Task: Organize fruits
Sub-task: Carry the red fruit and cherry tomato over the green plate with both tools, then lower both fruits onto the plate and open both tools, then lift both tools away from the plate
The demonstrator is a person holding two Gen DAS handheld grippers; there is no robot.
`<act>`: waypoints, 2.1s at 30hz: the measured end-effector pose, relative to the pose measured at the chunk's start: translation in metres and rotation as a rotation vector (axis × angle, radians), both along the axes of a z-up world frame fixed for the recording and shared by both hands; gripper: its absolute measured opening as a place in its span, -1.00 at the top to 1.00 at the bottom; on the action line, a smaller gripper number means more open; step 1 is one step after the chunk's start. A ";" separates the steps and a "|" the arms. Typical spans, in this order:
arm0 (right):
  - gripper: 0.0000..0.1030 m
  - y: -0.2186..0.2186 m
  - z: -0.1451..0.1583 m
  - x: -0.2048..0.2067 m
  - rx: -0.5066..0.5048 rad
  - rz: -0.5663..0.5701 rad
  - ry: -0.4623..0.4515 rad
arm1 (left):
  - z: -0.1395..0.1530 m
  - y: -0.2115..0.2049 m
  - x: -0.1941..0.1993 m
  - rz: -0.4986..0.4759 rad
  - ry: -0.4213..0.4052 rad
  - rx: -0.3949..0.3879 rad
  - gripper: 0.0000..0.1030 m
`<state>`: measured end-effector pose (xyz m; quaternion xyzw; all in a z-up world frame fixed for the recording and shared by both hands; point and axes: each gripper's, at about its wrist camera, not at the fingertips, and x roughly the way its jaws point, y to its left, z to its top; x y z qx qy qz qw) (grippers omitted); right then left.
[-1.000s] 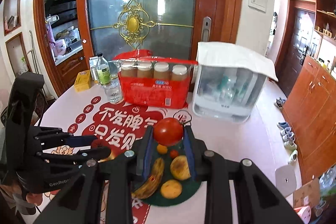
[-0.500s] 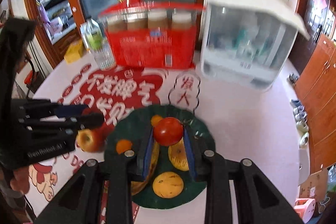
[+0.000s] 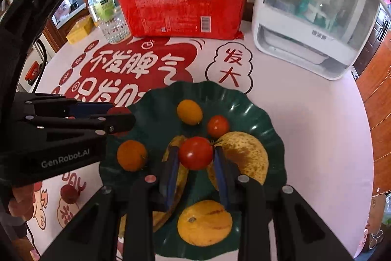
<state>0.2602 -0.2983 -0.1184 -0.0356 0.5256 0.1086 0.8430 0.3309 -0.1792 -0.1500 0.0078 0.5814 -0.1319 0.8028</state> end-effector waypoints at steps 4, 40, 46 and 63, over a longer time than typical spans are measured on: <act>0.44 0.001 -0.007 0.002 -0.008 0.012 0.010 | -0.011 -0.001 0.005 -0.006 0.023 0.000 0.38; 0.29 0.013 0.028 -0.028 0.004 0.021 -0.036 | 0.030 0.018 -0.037 0.007 -0.060 0.011 -0.55; 0.29 0.014 0.037 -0.042 0.006 0.003 -0.040 | 0.042 0.027 -0.054 0.011 -0.072 0.006 -0.57; 0.28 0.020 0.045 -0.104 0.136 -0.149 -0.005 | 0.069 0.078 -0.131 0.003 -0.108 -0.008 -0.64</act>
